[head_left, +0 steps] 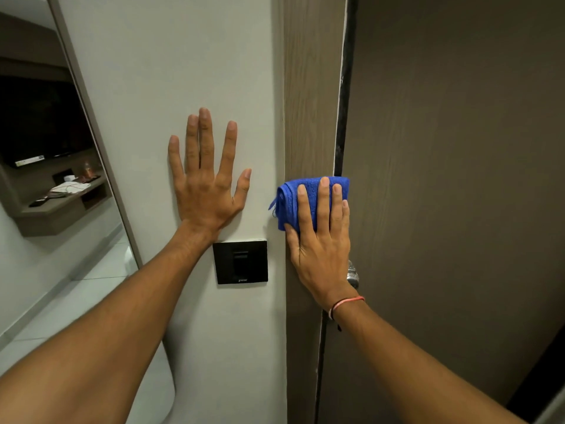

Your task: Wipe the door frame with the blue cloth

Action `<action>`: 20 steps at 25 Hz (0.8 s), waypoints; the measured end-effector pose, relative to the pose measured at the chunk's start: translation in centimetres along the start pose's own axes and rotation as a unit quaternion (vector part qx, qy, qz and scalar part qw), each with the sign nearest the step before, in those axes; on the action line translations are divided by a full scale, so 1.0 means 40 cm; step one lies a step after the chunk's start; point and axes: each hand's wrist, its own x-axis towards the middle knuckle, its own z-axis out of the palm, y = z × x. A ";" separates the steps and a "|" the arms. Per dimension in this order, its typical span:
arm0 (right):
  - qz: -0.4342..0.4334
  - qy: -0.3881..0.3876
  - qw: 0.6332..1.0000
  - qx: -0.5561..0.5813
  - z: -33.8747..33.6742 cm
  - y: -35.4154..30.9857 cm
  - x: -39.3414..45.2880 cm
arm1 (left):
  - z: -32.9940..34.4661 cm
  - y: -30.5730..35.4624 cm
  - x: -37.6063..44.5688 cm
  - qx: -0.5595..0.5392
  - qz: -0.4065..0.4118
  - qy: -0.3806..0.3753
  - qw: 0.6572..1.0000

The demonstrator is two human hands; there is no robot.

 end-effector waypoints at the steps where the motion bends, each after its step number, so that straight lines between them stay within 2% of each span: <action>1: -0.004 0.020 1.000 0.006 -0.013 -0.006 0.052 | 0.002 -0.001 0.000 0.003 0.002 0.001 1.000; 4: 0.035 0.119 0.992 0.037 -0.056 -0.021 0.315 | 0.002 -0.003 -0.002 0.003 0.000 -0.002 1.000; 6: 0.039 0.158 0.986 0.027 -0.071 -0.025 0.406 | 0.001 -0.008 0.009 0.014 0.000 0.003 1.000; 8: 0.035 0.139 0.989 0.022 -0.054 -0.017 0.329 | 0.002 -0.002 0.012 0.018 0.003 0.004 1.000; 11: 0.023 0.040 0.999 0.017 -0.027 -0.013 0.094 | 0.008 -0.002 -0.003 0.010 0.006 0.011 1.000; 13: 0.016 0.020 1.000 0.001 -0.016 -0.011 0.059 | 0.014 -0.005 0.000 0.012 0.007 0.017 1.000; 15: 0.023 0.028 0.999 0.002 -0.038 -0.019 0.151 | 0.013 -0.006 0.001 0.007 0.010 0.015 1.000; 18: 0.057 0.079 0.995 0.007 -0.121 -0.035 0.389 | -0.001 0.000 0.005 0.003 0.015 -0.002 1.000; 20: 0.064 0.078 0.995 -0.002 -0.179 -0.045 0.479 | -0.024 0.005 0.014 0.012 0.021 -0.003 1.000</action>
